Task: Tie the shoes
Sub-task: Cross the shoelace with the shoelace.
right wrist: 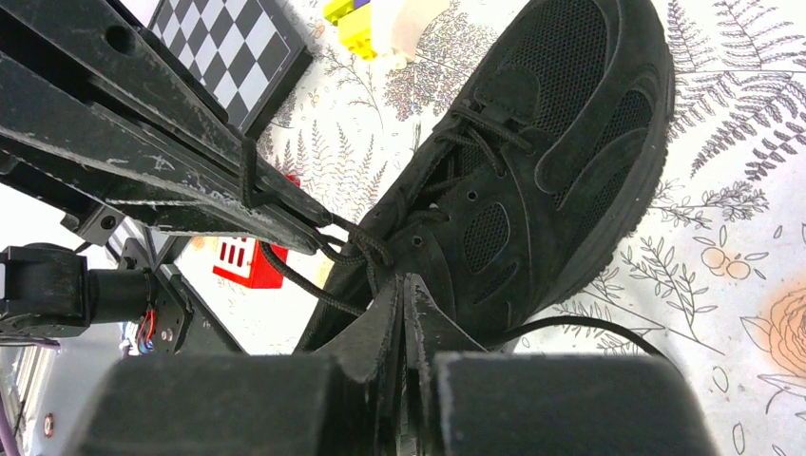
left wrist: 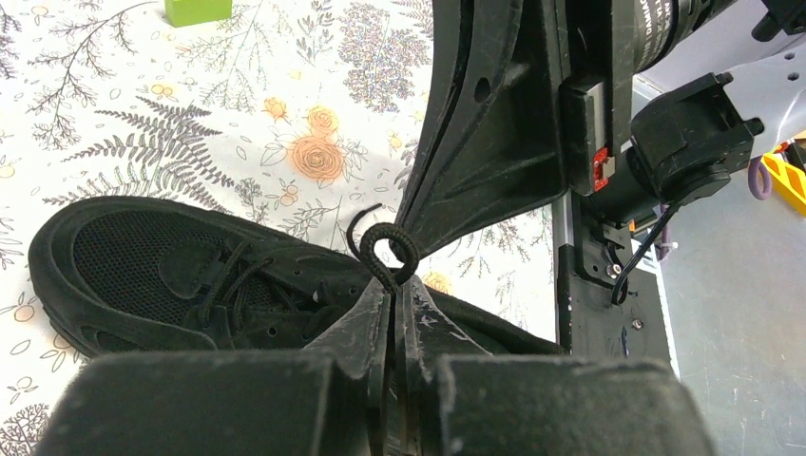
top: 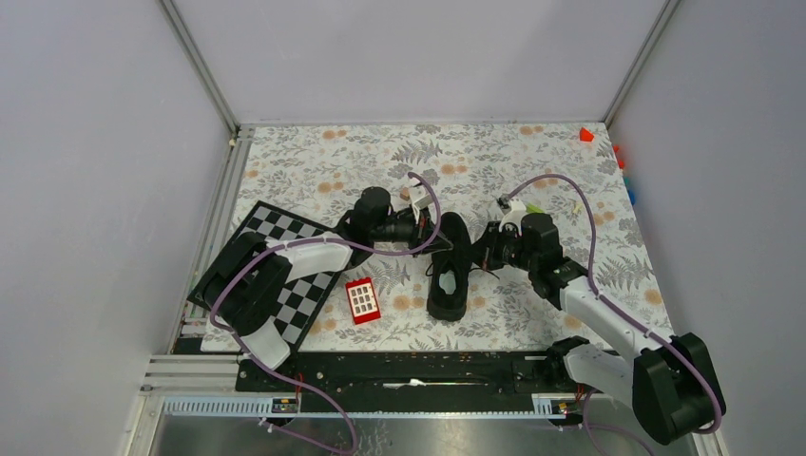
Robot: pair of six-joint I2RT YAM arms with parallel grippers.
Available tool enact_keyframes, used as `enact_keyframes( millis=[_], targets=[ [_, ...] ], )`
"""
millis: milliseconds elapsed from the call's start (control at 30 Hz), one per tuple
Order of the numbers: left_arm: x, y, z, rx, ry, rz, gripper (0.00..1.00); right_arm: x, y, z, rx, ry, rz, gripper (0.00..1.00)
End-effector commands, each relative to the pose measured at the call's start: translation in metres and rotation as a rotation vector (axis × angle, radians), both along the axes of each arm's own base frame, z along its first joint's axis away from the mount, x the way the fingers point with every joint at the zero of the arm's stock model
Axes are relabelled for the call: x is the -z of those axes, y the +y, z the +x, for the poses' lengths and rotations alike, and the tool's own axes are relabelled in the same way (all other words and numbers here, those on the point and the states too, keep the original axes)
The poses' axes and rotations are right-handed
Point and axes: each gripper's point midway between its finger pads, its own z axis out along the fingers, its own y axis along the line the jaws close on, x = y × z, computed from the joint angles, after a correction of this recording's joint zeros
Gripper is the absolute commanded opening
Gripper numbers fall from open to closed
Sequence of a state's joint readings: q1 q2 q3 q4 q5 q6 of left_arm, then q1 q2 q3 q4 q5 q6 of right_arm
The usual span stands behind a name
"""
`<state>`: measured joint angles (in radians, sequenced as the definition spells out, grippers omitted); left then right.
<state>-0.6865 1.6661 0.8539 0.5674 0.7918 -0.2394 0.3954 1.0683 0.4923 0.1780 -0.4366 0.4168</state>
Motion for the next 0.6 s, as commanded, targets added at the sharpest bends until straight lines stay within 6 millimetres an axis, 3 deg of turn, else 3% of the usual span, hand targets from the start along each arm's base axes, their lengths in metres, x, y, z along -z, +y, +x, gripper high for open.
enact_keyframes(
  millis=[0, 167, 333, 467, 567],
  targets=[
    [-0.024, -0.009, 0.006, 0.026, -0.069, -0.049, 0.00, -0.015, -0.002, 0.007, 0.038, -0.067, 0.032, 0.00],
    [-0.025, -0.012, 0.008, 0.036, -0.068, -0.052, 0.00, -0.018, 0.004, 0.006, 0.011, -0.058, 0.056, 0.00],
    [-0.024, -0.010, 0.007, 0.037, -0.075, -0.043, 0.00, -0.021, 0.006, 0.009, -0.007, -0.077, 0.056, 0.33],
    [-0.022, -0.010, 0.006, 0.040, -0.068, -0.038, 0.00, -0.022, 0.013, 0.010, -0.060, -0.065, 0.052, 0.42],
    [-0.022, -0.010, 0.006, 0.037, -0.066, -0.040, 0.00, -0.023, 0.019, 0.011, -0.105, -0.053, 0.054, 0.44]
  ],
)
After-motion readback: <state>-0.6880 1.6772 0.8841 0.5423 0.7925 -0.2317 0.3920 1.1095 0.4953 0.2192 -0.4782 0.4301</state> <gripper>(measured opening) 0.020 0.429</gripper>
